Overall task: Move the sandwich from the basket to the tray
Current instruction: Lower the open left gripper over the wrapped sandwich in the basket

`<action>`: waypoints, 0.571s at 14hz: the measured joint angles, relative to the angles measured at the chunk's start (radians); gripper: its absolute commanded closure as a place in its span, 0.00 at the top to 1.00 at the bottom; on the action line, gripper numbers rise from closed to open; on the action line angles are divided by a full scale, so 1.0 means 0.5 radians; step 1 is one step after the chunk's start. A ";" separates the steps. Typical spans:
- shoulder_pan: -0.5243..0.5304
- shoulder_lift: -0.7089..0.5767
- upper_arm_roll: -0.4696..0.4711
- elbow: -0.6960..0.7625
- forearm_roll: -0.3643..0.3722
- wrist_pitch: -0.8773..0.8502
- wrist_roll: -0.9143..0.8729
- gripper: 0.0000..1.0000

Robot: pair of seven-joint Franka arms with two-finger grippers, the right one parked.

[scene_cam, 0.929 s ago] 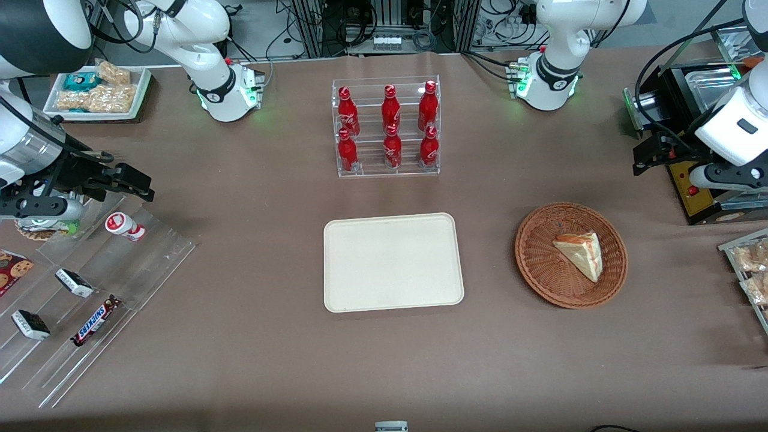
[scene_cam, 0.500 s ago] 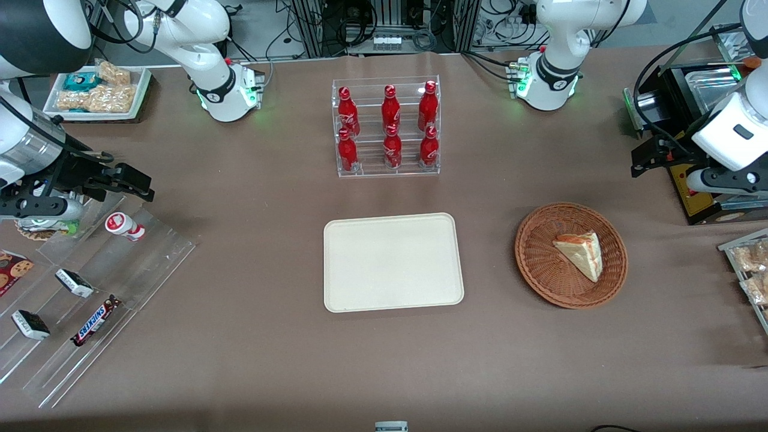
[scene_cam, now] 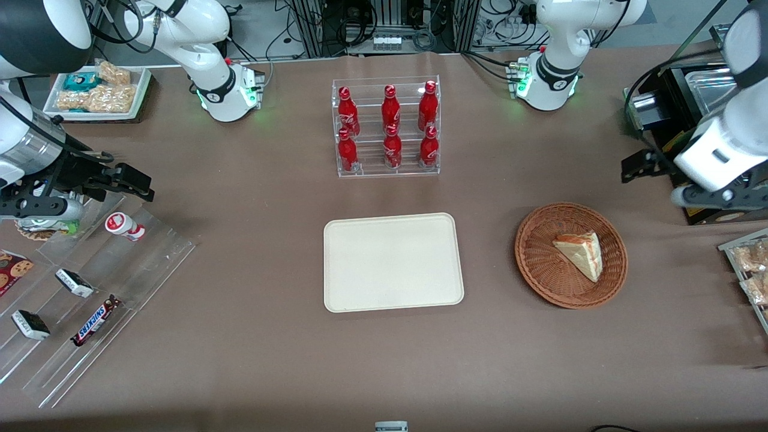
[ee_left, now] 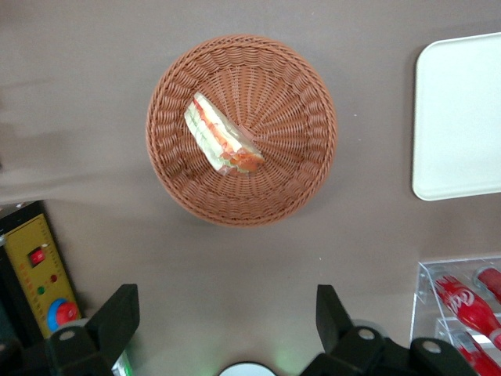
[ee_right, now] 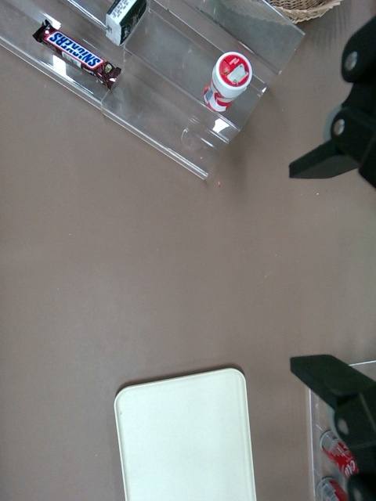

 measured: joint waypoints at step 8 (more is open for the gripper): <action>0.007 0.075 0.077 -0.897 0.002 1.229 -0.189 1.00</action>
